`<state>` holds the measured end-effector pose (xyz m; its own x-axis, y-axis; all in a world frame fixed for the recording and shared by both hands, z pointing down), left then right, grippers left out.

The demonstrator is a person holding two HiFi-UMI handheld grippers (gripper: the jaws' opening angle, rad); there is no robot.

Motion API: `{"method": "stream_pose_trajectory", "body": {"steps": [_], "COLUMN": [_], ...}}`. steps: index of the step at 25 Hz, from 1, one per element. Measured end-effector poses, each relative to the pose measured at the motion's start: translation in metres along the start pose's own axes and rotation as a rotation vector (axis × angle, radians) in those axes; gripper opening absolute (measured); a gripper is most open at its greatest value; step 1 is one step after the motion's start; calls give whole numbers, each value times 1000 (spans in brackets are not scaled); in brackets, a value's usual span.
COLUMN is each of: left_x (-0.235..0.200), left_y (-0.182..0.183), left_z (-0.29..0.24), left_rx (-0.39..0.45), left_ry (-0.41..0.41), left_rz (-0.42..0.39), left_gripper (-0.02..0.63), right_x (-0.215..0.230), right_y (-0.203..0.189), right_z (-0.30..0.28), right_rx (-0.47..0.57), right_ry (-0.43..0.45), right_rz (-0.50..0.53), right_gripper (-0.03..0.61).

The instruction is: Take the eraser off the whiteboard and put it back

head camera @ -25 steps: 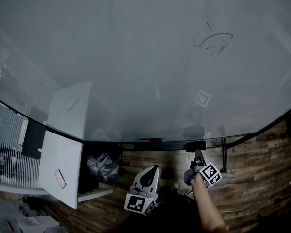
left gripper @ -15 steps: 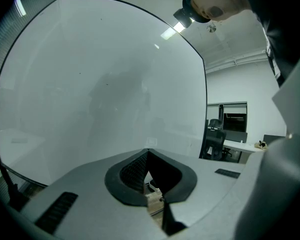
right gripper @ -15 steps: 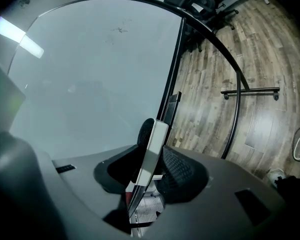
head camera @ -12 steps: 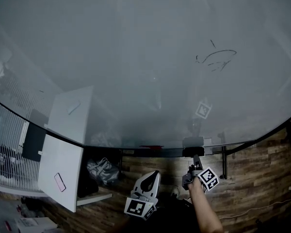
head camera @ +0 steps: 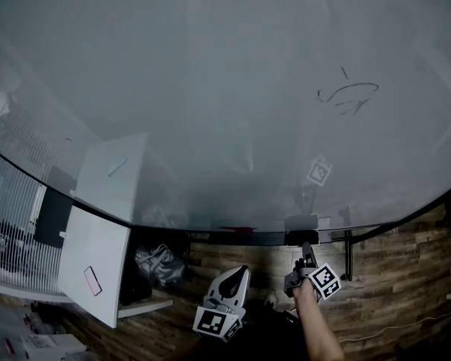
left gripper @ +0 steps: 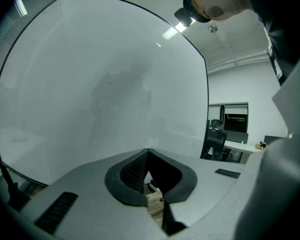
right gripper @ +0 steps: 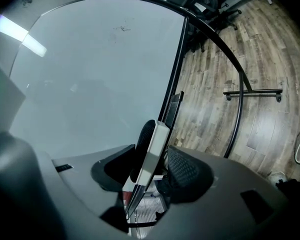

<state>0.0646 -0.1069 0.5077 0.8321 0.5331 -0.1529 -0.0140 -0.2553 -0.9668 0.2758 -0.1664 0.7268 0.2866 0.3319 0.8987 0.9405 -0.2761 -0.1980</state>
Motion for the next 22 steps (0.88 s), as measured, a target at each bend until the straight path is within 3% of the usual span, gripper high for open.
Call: {"method": "stream_pose_trajectory", "body": {"steps": [11,16,17,19,22], "left_x": [-5,-9,-10,-12,-17], "left_y": [3,2,3,4,7], "left_z": [6,11,12,15,19], "left_rx": [17,26,30,37,48], "left_ry": [-7,-24,-28,-34,-44], "left_rz": [11,14,15,17,15], "left_gripper": [-2,-2,-2,-2,-2], "right_x": [-10,-26,-29,-30,-37], "right_y": [5,2,2,1,-3], "right_z": [16,28,30,34,39], "right_rx": [32,39,43,52,49], "right_ry": [-5,0,-5,-27,-34], "right_rz": [41,110,129,165,182], "right_gripper": [192,189,177,67,15]}}
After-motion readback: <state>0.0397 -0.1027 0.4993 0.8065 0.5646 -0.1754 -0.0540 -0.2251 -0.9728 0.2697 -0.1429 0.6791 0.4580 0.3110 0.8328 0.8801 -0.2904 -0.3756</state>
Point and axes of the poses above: the fingertips, and each gripper's own axes: z backward along the fingers, x to its right, y out of its top, the point moved 2 cm from there along z, backward along the fingers, and after that the axes turned 3 degrees about -y, right-handed, at the moved point
